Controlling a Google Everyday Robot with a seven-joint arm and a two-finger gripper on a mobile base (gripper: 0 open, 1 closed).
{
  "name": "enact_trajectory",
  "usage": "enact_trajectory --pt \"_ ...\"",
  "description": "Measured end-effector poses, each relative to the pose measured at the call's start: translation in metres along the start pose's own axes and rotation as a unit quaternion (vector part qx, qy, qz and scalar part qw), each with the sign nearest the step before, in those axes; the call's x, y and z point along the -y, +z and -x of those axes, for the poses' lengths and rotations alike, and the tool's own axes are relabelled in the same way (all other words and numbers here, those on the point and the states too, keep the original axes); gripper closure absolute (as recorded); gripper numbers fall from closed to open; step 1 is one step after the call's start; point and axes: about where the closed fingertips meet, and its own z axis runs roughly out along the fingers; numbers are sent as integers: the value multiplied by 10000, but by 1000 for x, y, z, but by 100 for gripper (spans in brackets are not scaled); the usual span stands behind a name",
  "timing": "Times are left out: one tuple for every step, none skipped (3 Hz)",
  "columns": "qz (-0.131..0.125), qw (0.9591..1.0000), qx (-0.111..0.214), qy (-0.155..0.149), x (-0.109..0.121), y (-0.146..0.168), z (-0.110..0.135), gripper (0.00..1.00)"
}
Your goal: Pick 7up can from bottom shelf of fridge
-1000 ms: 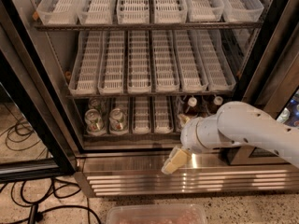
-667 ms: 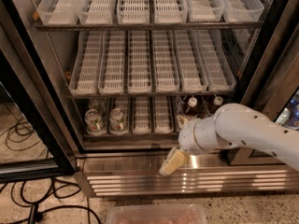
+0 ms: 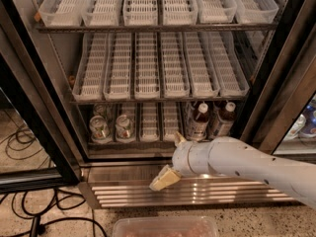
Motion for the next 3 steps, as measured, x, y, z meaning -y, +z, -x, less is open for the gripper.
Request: enact_trajectory --pt "-280 9988 377 98 3 26 8 0" --pt "-377 9970 663 99 6 46 20 0" --pt "-148 9957 916 41 -3 72 32 0"
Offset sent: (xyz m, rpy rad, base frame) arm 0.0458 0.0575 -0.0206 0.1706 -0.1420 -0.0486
